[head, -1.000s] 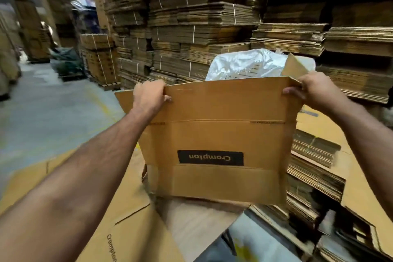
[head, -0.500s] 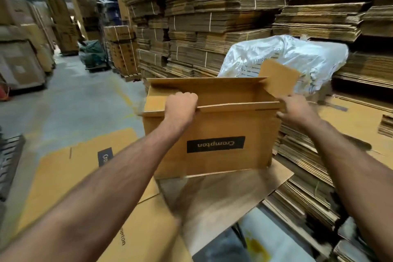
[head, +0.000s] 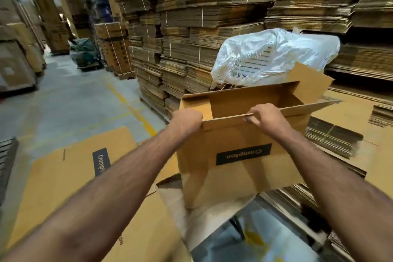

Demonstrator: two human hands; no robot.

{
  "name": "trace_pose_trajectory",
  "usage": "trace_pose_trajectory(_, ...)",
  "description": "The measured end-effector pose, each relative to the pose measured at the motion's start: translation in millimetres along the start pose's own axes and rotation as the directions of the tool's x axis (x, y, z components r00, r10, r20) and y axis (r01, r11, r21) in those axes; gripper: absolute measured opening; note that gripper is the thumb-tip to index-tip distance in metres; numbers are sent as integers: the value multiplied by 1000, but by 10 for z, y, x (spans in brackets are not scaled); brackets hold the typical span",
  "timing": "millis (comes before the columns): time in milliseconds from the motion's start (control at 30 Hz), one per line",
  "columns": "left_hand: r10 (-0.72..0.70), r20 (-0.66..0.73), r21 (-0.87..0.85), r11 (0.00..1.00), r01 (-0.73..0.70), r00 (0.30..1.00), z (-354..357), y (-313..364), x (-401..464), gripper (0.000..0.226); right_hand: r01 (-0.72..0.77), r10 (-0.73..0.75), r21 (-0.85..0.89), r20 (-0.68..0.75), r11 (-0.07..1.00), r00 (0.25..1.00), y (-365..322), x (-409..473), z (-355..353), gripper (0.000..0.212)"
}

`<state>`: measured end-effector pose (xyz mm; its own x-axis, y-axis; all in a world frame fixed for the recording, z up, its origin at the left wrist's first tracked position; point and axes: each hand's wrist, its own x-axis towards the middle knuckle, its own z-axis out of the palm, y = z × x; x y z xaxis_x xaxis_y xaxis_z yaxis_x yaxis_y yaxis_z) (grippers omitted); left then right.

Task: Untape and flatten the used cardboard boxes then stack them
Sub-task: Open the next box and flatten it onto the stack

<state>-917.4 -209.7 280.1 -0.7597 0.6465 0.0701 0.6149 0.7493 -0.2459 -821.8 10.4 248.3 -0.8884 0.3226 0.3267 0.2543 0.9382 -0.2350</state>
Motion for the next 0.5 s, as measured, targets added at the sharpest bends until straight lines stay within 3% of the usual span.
trace_pose_trajectory(133, -13, 5, 27, 1000, 13, 1000, 239, 349, -149, 17, 14, -8, -40, 148, 999, 989, -101, -128, 72, 25)
trace_pose_trajectory(267, 125, 123, -56, 991, -119, 984, 309, 694, -232, 25, -46, 57, -44, 301, 998, 952, -164, -300, 255, 17)
trace_pose_trajectory(333, 227, 320, -203, 965, -167, 920, 215, 613, -161, 53, -45, 55, -41, 286, 998, 957, -116, -394, 297, 17)
trace_pose_trajectory(400, 307, 539, -480, 877, -13, 784, 108, 453, -67, 83, -34, 36, -10, 264, 999, 964, -86, -499, 305, 16)
trace_pose_trajectory(433, 341, 565, -572, 818, 59, 752, 90, 373, -9, 88, -24, 20, 11, 243, 1000, 970, -78, -541, 305, 16)
trace_pose_trajectory(500, 352, 506, -656, 750, 87, 787, 142, 279, 96, 75, 2, -7, 28, 207, 1000, 978, -87, -610, 286, 17)
